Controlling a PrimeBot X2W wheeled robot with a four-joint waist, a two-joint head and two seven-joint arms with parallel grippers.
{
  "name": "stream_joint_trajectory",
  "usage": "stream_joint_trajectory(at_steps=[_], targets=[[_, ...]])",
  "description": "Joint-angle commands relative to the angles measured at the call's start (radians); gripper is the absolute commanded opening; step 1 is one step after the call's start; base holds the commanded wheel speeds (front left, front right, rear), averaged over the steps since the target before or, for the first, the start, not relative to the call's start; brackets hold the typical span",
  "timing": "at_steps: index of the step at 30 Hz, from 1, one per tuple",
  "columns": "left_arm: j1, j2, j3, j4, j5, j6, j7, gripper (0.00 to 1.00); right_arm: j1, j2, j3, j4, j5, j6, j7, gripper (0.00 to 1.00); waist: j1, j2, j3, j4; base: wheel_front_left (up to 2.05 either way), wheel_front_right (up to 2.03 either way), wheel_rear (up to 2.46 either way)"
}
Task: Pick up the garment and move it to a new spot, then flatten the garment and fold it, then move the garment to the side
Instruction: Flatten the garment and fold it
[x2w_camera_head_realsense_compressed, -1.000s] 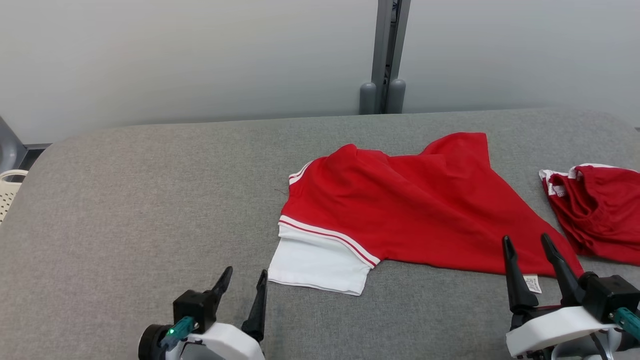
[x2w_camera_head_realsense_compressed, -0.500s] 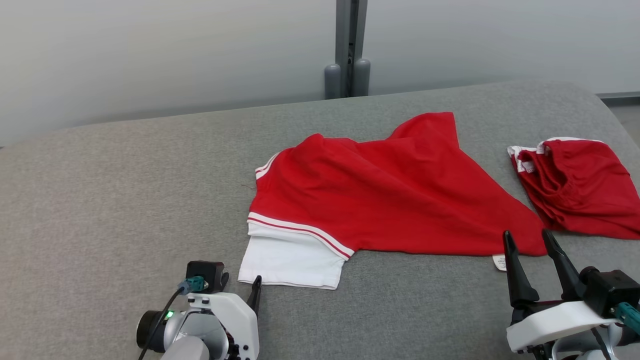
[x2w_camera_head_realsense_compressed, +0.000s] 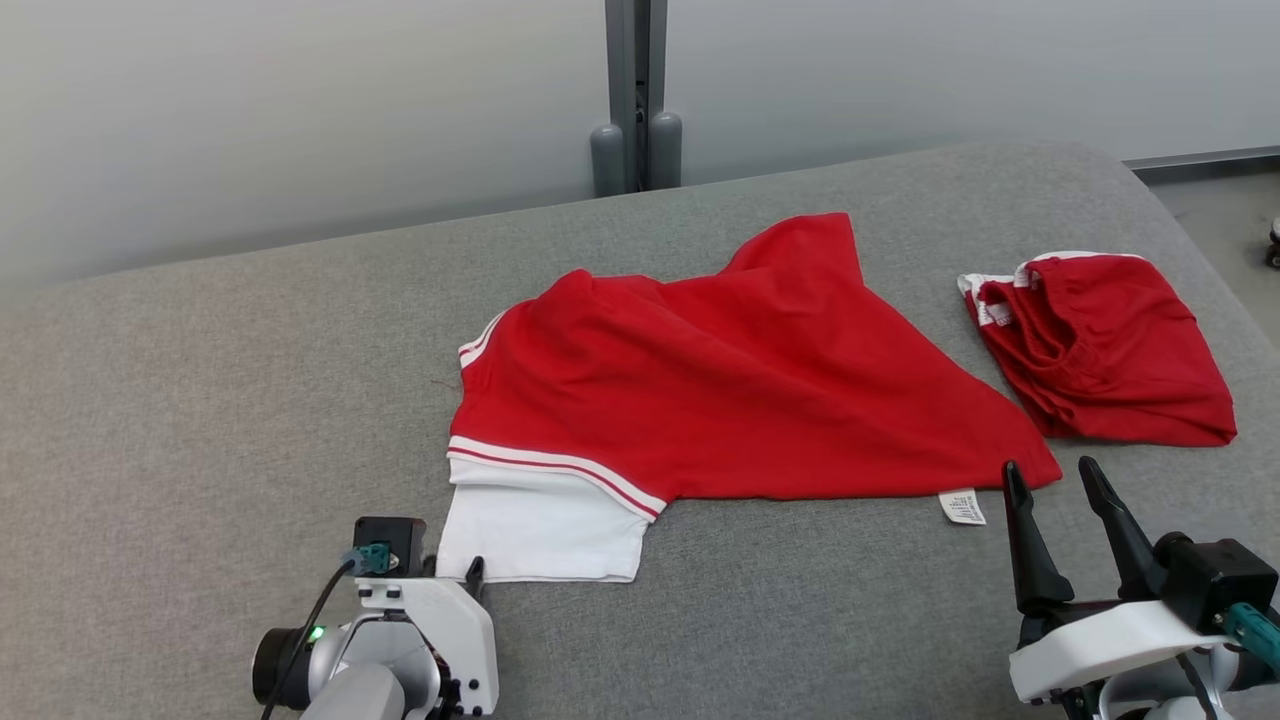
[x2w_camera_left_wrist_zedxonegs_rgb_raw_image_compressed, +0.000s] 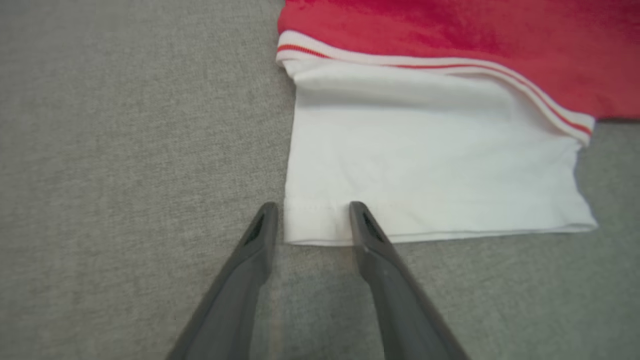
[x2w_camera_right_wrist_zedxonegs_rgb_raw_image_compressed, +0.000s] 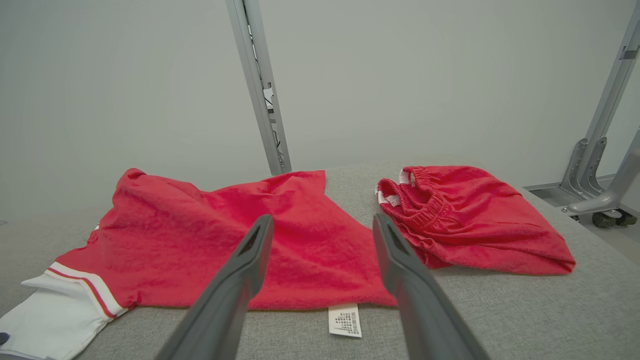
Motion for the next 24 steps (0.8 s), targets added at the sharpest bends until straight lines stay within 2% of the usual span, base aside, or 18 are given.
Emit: stream_joint_trajectory(at_steps=[1,2,3,9,16,24], targets=[[-0.007,0.003,-0.014,0.03,-0.009,0.008,0.012,0.34,0.0,-0.004,-0.002,0.0,-0.001,0.0,-0.004,1.0,0.0,0.0,-0.005,-0.007,0.0,0.0,0.0],[-0.007,0.003,-0.014,0.03,-0.009,0.008,0.012,0.34,0.0,-0.004,-0.002,0.0,-0.001,0.0,-0.004,1.0,0.0,0.0,-0.005,-0.007,0.0,0.0,0.0],[-0.008,0.003,-0.019,0.037,-0.012,0.008,0.013,0.0,0.001,-0.004,-0.004,0.002,-0.001,0.0,-0.004,1.0,0.0,0.0,-0.007,-0.009,0.0,0.0,0.0],[-0.008,0.004,-0.039,0.029,-0.052,0.005,-0.047,0.0,0.02,-0.004,-0.036,0.016,-0.01,0.0,0.007,1.0,0.0,0.0,-0.018,-0.003,0.0,0.0,0.0],[0.041,0.009,-0.002,-0.024,-0.1,0.01,-0.162,0.0,0.041,-0.005,-0.08,0.071,-0.007,0.0,0.026,1.0,0.0,0.0,-0.033,0.034,0.0,0.0,0.0],[0.199,0.067,0.047,-0.231,-0.13,0.059,-0.218,0.0,0.048,-0.004,-0.144,0.189,-0.001,0.0,0.054,1.0,0.0,0.0,-0.038,0.1,0.0,0.0,0.0]])
